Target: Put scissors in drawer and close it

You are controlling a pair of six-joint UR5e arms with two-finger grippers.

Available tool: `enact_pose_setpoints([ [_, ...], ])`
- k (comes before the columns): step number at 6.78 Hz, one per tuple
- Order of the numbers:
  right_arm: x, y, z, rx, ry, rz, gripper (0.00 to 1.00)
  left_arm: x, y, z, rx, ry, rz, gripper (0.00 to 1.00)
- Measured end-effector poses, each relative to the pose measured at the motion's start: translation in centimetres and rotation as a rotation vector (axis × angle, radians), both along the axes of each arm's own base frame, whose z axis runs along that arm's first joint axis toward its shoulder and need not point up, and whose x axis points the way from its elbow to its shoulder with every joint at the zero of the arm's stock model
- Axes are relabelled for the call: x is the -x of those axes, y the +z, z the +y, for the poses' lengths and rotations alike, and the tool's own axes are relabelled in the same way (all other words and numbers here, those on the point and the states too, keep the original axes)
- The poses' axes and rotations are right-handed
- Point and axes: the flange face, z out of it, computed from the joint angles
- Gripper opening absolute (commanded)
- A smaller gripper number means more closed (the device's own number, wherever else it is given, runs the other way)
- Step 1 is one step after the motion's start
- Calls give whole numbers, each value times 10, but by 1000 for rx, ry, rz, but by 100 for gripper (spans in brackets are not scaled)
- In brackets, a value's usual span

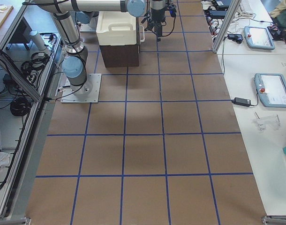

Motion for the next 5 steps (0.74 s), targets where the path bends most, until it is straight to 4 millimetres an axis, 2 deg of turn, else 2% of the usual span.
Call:
enact_pose_setpoints([
  [5, 2, 1, -1, 10, -4, -8, 100, -2, -6, 5, -33, 5, -10, 100],
])
